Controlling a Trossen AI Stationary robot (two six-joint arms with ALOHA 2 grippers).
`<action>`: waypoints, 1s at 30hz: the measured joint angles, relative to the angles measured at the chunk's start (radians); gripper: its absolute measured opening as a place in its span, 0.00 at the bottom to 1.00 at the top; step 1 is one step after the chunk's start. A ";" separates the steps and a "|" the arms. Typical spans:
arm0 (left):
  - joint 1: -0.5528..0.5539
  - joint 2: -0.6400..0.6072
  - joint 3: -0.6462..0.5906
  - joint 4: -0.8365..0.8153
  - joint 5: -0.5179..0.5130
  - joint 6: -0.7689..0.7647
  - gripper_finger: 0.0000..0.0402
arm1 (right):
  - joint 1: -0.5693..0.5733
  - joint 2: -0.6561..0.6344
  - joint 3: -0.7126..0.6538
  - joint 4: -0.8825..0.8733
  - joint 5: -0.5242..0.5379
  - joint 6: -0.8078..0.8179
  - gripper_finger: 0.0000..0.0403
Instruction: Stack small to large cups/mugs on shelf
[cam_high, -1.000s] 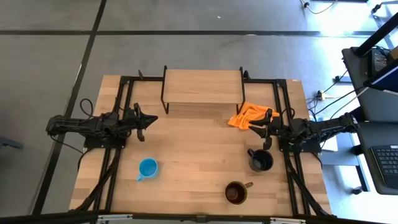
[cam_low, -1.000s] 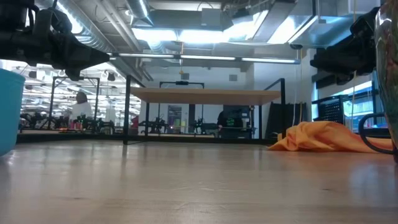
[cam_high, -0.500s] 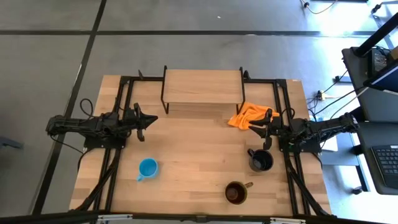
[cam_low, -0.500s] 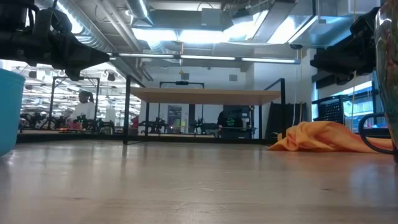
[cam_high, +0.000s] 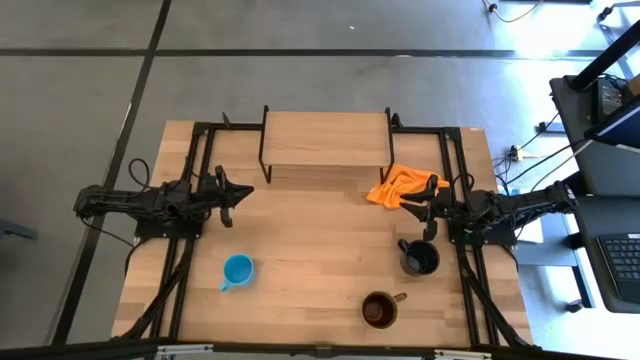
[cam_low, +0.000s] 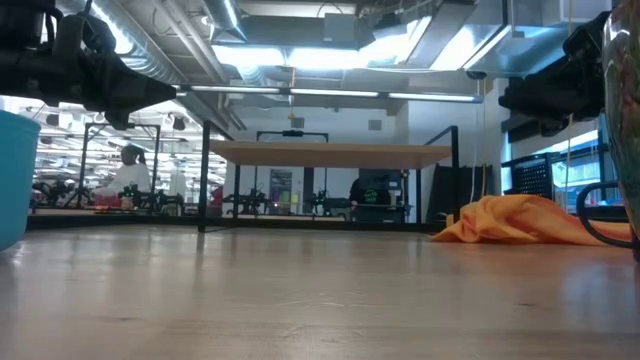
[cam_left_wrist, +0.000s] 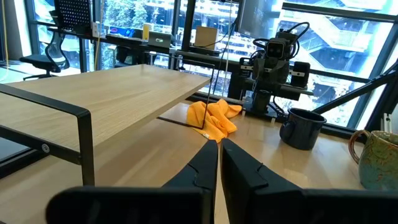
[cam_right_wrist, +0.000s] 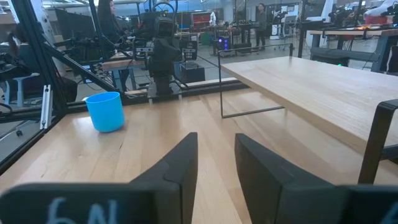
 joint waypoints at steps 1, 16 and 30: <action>0.000 0.000 0.000 0.000 0.000 0.000 0.03 | 0.000 0.000 0.000 0.000 0.000 0.000 0.27; 0.000 0.000 0.000 0.000 0.000 0.000 0.03 | 0.000 0.000 0.000 0.000 0.000 0.000 0.27; 0.000 0.000 0.000 0.017 0.022 -0.149 0.03 | 0.000 0.000 0.000 0.000 0.000 0.000 0.27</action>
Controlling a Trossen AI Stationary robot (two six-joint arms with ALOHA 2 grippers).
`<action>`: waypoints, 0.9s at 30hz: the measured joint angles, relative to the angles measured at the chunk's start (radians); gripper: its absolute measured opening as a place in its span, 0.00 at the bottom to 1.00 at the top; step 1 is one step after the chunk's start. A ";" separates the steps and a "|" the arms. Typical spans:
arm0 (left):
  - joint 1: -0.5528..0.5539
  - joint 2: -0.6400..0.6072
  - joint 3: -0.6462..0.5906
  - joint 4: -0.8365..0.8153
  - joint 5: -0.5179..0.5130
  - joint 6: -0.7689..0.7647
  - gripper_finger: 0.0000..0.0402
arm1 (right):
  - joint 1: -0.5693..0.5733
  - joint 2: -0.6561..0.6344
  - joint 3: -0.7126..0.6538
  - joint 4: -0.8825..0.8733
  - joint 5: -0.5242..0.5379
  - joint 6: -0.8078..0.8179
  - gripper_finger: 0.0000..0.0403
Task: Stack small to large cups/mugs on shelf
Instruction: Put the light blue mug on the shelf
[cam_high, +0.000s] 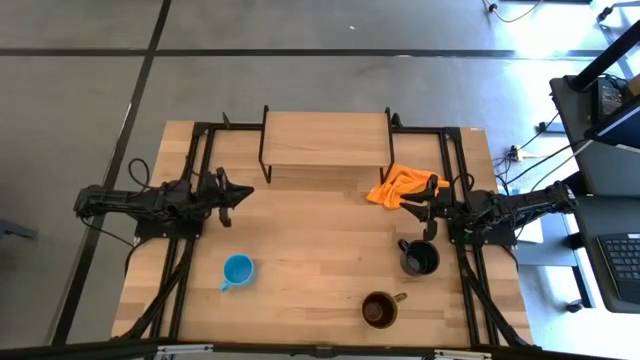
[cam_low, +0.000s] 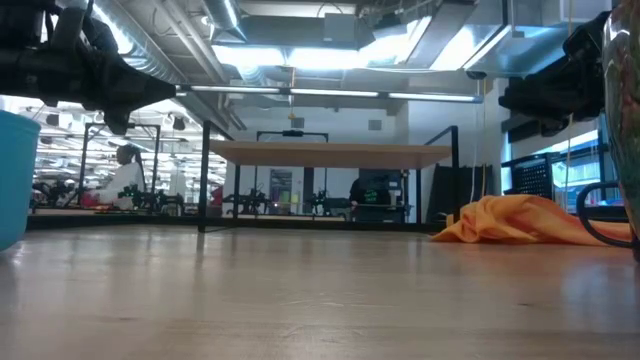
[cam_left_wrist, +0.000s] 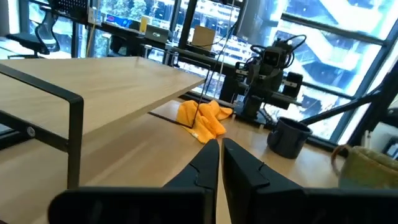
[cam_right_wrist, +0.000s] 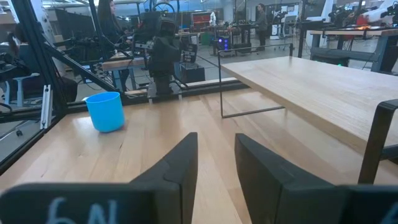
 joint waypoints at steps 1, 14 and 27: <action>0.000 0.000 0.000 0.018 0.010 -0.042 0.03 | 0.000 0.000 0.000 0.000 0.000 0.001 0.27; 0.000 0.000 0.000 0.131 0.090 -0.470 0.03 | 0.000 0.000 0.000 0.000 0.000 0.001 0.27; 0.000 0.000 0.000 0.193 0.033 -0.608 0.03 | 0.000 0.000 0.000 0.000 0.000 0.000 0.27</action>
